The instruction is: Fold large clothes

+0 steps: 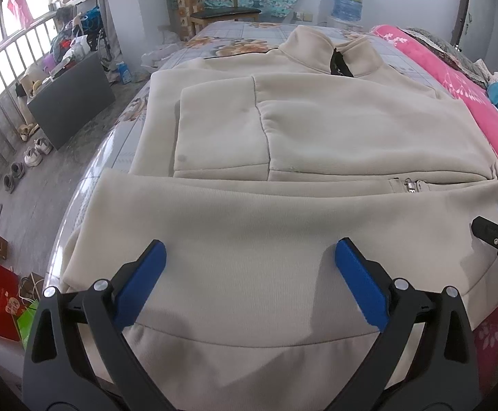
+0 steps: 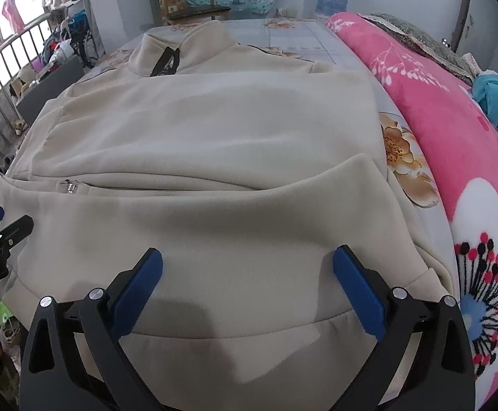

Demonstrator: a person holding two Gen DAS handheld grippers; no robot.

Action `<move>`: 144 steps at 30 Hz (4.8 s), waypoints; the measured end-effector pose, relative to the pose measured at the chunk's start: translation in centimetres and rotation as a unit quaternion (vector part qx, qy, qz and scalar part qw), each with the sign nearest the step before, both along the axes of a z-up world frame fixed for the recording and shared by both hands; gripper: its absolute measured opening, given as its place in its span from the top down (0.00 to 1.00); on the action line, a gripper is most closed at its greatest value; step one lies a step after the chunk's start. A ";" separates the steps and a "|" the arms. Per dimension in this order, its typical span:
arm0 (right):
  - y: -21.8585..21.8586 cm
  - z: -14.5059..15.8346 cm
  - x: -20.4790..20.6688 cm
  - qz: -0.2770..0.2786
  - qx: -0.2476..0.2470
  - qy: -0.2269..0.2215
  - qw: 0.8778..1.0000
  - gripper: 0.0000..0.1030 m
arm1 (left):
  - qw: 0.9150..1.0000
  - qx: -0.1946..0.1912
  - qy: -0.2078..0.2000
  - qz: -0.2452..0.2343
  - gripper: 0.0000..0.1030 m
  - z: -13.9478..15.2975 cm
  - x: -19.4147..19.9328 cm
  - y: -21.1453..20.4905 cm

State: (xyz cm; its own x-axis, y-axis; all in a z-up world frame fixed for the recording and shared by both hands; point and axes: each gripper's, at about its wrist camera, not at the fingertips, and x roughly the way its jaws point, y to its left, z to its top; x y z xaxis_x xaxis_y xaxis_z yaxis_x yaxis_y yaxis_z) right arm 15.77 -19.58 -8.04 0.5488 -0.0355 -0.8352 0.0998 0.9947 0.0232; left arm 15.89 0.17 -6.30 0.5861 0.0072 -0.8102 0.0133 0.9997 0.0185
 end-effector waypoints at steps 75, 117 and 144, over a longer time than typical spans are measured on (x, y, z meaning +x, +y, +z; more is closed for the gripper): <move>-2.8 6.2 33.4 0.045 0.115 0.047 0.991 0.25 | 0.990 -0.119 0.008 -0.074 0.35 5.1 32.5 -4.8; -3.2 10.5 8.6 0.145 0.075 -0.033 0.986 0.63 | 0.966 -0.123 -0.040 -0.225 0.71 8.9 9.6 -1.3; 0.2 2.7 12.4 0.126 0.021 0.023 0.991 0.64 | 0.972 0.001 0.034 -0.232 0.69 1.8 12.8 -5.8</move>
State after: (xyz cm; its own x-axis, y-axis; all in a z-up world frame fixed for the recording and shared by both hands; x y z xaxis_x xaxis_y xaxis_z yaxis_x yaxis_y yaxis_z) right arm 28.19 -19.36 -5.32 0.4970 0.1334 -0.8574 -0.1509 0.9864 0.0660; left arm 28.66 -5.63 -4.47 0.4721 -0.2434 -0.8473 0.4646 0.8855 0.0045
